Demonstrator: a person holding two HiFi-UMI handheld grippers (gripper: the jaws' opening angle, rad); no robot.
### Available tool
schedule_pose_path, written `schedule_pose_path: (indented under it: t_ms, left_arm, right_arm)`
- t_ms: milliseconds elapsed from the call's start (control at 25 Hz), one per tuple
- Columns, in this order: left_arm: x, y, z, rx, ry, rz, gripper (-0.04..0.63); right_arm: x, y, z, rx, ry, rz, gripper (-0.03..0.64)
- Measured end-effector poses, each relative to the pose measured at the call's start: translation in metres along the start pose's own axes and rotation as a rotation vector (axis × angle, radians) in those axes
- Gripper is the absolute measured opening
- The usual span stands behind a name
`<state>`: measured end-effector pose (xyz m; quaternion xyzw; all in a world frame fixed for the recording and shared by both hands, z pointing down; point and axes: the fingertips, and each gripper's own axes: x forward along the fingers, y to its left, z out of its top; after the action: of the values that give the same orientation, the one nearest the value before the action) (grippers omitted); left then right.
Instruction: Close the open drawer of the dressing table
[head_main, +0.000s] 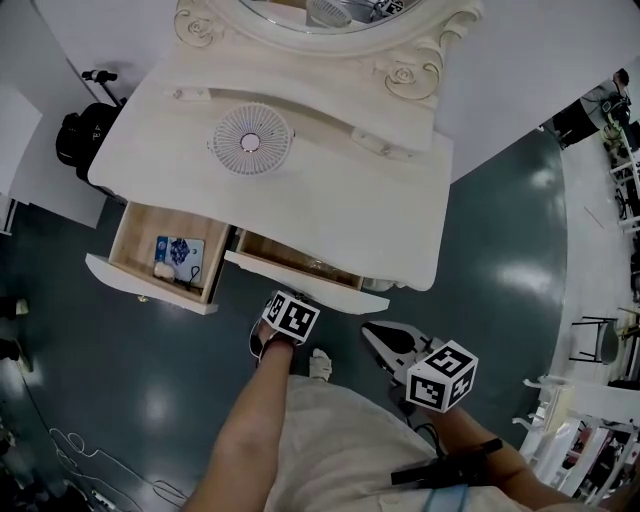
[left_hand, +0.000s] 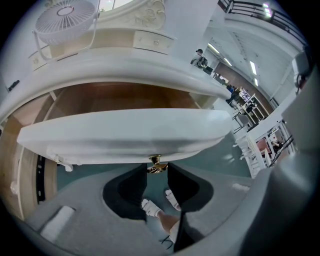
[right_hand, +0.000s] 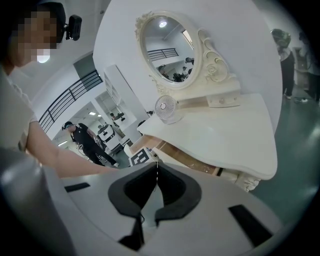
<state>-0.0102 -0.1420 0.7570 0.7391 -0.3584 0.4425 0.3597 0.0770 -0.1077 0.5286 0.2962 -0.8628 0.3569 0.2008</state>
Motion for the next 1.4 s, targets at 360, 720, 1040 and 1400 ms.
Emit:
schedule_pose_path:
  t_ms: [360,720,1040,1400]
  left_arm:
    - [0.010,0.006,0.016,0.015,0.010,-0.012,0.132]
    - [0.017,0.013,0.040,0.020,-0.026,-0.004,0.130]
    - [0.021,0.019,0.056,0.028,-0.057,0.002,0.130]
    - [0.026,0.028,0.078,0.043,-0.111,0.041,0.130]
  right_arm:
    - [0.002,-0.013,0.004,0.021,0.001,-0.017,0.017]
    - [0.003,-0.023,0.004,0.038,0.004,-0.035,0.017]
    - [0.003,-0.028,0.004,0.046,0.000,-0.051,0.017]
    - [0.001,-0.032,0.000,0.050,0.007,-0.070,0.017]
